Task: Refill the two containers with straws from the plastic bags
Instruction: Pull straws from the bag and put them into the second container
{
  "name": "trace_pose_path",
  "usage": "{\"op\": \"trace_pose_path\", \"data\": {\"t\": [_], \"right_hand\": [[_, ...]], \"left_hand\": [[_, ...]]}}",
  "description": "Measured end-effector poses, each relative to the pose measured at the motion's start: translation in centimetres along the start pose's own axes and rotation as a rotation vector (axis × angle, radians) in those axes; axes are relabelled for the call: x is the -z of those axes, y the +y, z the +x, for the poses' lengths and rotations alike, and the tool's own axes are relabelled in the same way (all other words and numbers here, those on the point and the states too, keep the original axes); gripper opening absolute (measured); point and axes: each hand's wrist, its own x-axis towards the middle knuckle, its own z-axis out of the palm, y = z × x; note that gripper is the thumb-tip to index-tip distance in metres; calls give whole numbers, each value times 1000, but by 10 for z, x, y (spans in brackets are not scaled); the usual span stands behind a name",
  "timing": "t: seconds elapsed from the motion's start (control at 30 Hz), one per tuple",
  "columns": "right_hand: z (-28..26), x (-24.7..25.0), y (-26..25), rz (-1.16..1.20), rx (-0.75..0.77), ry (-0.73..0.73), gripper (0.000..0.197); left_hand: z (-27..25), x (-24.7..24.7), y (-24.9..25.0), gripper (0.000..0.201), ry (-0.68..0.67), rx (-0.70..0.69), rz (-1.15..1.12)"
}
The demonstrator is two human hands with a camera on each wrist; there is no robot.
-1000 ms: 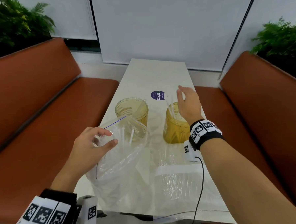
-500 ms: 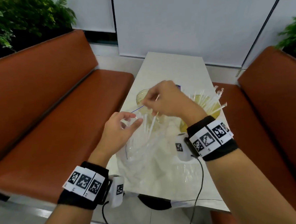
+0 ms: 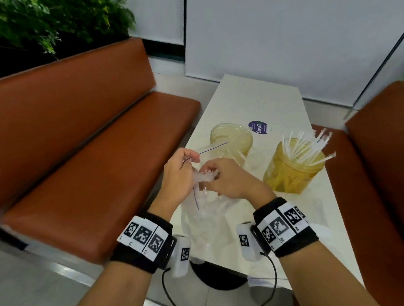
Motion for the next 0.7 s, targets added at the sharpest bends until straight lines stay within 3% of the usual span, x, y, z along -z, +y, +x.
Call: {"op": "trace_pose_path", "data": {"t": [0.07,0.17,0.3,0.4,0.5,0.63,0.7], "right_hand": [[2,-2,1,-54,49,9,36],[4,2,2,-83,97,168,28],[2,13,-6,-58,146,323,19],[3,26,-24,-60,229,390,15],[3,35,-47,-77,307,418,21],[3,37,-67,57,379,506,25],[5,35,-71,226,371,523,23]], "left_hand": [[1,2,-2,39,29,11,-12],[0,4,-1,37,28,41,-51],[-4,6,3,36,-88,47,4],[-5,4,2,59,-236,-4,195],[-3,0,1,75,-241,-47,274],[3,-7,-1,33,-155,-59,205],[5,-9,-2,28,-124,-30,177]]}}
